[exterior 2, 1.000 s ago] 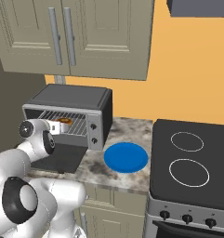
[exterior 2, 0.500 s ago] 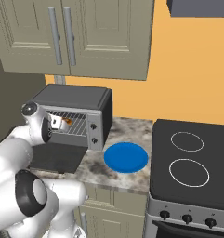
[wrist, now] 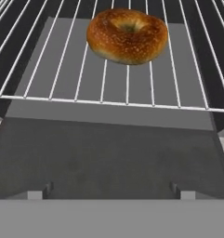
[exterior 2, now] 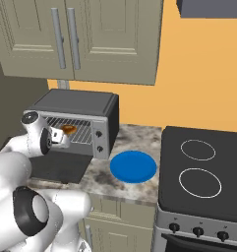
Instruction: Pick up the bagel from the plate, place it on the toaster oven rack, close the door, and set the timer.
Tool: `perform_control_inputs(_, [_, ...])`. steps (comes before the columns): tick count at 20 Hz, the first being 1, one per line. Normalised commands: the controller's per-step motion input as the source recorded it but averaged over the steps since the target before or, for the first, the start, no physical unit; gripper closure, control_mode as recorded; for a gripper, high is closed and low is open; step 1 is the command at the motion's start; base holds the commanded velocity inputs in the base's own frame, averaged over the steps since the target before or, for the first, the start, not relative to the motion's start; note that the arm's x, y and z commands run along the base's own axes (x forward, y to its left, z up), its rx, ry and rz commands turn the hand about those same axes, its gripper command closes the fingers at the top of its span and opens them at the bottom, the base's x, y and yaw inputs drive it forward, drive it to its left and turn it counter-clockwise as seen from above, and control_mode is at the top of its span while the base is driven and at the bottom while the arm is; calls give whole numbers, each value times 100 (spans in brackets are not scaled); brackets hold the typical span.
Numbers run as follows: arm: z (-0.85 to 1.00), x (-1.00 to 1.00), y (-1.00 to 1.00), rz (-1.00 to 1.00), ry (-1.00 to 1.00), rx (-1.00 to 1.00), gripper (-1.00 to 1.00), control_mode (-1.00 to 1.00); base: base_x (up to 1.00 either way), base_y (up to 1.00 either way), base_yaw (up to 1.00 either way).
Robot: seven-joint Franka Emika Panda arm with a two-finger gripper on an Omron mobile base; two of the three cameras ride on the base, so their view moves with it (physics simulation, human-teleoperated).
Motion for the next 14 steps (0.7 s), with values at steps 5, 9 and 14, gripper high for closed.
perform_control_inputs(5, [-18,3,0,-3,-3,0,-100,-100,0,0,0])
perform_control_inputs(9, [-28,33,0,-3,-6,0,-100,-100,0,0,0])
perform_control_inputs(14, [-28,45,0,-1,-1,0,-100,-100,0,0,0])
